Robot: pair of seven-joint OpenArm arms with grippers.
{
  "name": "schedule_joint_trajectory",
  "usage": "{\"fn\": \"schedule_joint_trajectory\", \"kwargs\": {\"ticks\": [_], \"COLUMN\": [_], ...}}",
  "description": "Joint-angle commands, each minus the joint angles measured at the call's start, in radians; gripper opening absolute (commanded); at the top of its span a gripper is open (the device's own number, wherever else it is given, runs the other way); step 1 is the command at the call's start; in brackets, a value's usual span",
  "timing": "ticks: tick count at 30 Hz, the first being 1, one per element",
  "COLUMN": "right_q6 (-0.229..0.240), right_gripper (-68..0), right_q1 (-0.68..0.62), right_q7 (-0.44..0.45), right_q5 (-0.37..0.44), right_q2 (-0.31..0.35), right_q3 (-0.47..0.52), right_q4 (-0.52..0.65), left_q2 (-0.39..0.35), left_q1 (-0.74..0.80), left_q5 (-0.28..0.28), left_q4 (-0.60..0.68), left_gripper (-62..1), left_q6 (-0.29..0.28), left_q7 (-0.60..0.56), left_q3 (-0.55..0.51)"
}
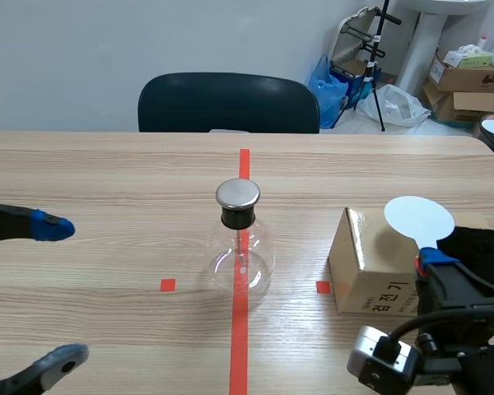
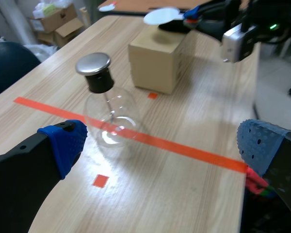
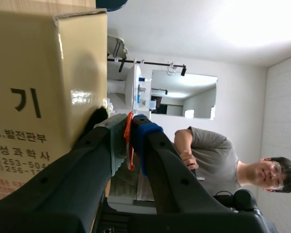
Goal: Do the electroscope experiment
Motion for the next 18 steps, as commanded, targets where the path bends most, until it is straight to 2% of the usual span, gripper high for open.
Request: {"fn": "schedule_joint_trajectory", "kwargs": {"ticks": [1,3,8,12,16,18], "right_q6": [-0.059,-0.059,-0.059,-0.059,-0.059,-0.059], "right_gripper": [-66.4,-66.4,-66.4,-66.5,-66.4,-66.5], "right_q1": [0.031,0.051,0.106,0.145,0.183,0.201], "right_q7": [-0.039,-0.087,-0.167,-0.209,-0.243,-0.255], "right_q5": [-0.016,-0.030,-0.046,-0.050,-0.064,-0.065], "right_q2": [0.021,0.040,0.084,0.110,0.125,0.129], "right_q3": [-0.017,-0.057,-0.138,-0.188,-0.235,-0.261], "right_q4": [0.010,0.010,0.010,0.010,0.010,0.010], "left_q2": [0.009,0.019,0.062,0.110,0.170,0.204], "left_q1": [-0.039,-0.094,-0.262,-0.399,-0.533,-0.591], "left_q5": [-0.013,-0.013,-0.013,-0.013,-0.013,-0.008], "left_q4": [-0.002,-0.020,-0.097,-0.195,-0.336,-0.416], "left_gripper": [1.4,1.4,-28.0,-41.7,-55.9,-57.3], "left_q6": [-0.002,-0.002,-0.002,-0.002,-0.002,-0.002], "left_q7": [0.001,0.031,0.154,0.229,0.257,0.257], "left_q3": [0.042,0.088,0.203,0.294,0.376,0.404]}}
